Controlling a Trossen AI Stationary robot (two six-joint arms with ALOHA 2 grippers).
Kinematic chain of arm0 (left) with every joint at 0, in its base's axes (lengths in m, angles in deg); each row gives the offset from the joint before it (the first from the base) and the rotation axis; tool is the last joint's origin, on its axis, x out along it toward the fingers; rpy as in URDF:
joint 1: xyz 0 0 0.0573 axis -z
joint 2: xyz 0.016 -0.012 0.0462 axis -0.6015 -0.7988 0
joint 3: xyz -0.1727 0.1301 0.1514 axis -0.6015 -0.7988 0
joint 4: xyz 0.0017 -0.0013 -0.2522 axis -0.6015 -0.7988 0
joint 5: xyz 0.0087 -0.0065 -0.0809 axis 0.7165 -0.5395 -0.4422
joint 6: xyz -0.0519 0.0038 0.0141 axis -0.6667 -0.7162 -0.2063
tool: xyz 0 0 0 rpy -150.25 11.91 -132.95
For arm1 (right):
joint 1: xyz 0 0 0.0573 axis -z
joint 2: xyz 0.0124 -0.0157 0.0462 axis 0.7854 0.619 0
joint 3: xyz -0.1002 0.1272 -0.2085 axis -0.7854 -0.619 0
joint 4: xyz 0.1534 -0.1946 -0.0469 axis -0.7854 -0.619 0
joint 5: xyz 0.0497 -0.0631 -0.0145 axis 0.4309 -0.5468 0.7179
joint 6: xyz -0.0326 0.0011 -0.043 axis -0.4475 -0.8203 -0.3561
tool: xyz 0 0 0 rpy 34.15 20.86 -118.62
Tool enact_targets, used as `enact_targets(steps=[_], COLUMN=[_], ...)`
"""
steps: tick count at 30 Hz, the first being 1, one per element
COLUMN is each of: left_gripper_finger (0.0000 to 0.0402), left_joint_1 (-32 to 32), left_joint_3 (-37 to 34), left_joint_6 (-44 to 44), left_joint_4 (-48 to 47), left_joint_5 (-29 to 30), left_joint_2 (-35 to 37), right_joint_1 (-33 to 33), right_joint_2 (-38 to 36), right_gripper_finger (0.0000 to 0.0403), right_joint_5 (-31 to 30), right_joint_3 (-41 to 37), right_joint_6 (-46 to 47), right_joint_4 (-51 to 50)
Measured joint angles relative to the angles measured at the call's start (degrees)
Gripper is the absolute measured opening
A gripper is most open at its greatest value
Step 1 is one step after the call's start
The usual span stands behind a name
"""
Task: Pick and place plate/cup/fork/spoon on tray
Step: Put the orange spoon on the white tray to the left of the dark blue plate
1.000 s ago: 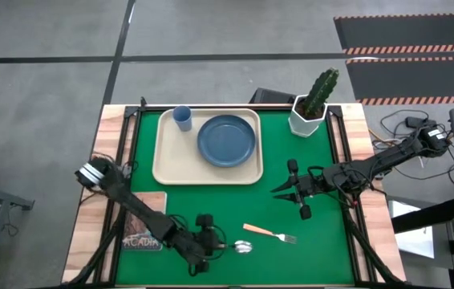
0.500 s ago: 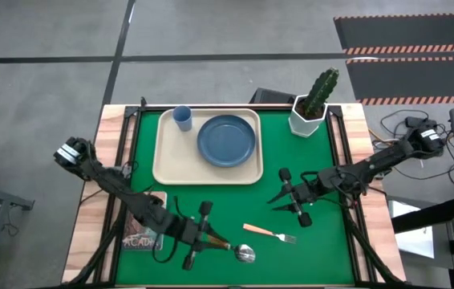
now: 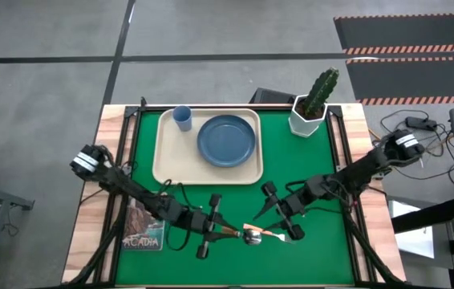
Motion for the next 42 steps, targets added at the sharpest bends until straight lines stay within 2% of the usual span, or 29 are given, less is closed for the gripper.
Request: enact_targets(steps=[6, 14, 16, 19, 23, 30, 36, 42], left_gripper_finger=[0.0045, 0.0046, 0.0046, 0.0046, 0.0046, 0.0047, 0.0047, 0.0047], left_joint_1=[-0.31, -2.13, -2.83, -3.09, -3.21, -5.14, -5.51, -5.51], left_joint_3=[1.18, 1.59, 2.23, 2.74, 3.07, 3.36, 3.36, 3.36], left_joint_6=[-1.18, -5.60, -7.12, -7.22, -7.35, -12.00, -13.18, -13.22], left_joint_4=[4.19, 4.28, 4.74, 4.40, 4.91, 5.25, 5.07, 5.06], left_joint_5=[-1.41, -3.44, -6.24, -13.68, -13.01, -10.87, -10.85, -10.82], left_joint_2=[-4.87, -6.94, -7.45, -7.95, -8.75, -9.58, -9.61, -9.59], right_joint_1=[-2.34, -2.97, -2.97, -2.97, -3.69, -4.63, -4.74, -4.71], right_joint_2=[4.74, 8.21, 8.82, 9.25, 9.29, 9.28, 9.27, 9.24], right_gripper_finger=[0.0180, 0.0180, 0.0180, 0.0180, 0.0176, 0.0159, 0.0127, 0.0050], right_joint_5=[1.68, 1.48, 1.07, 1.10, 2.97, 2.72, 2.49, 2.33], right_joint_3=[5.30, 9.16, 9.54, 9.94, 10.09, 10.49, 10.84, 11.19], right_joint_6=[-2.68, -2.88, -2.89, -2.66, -2.79, -3.32, -3.37, -3.45], right_joint_4=[0.01, -0.34, -0.23, -0.38, -0.23, -0.27, -1.02, -1.09])
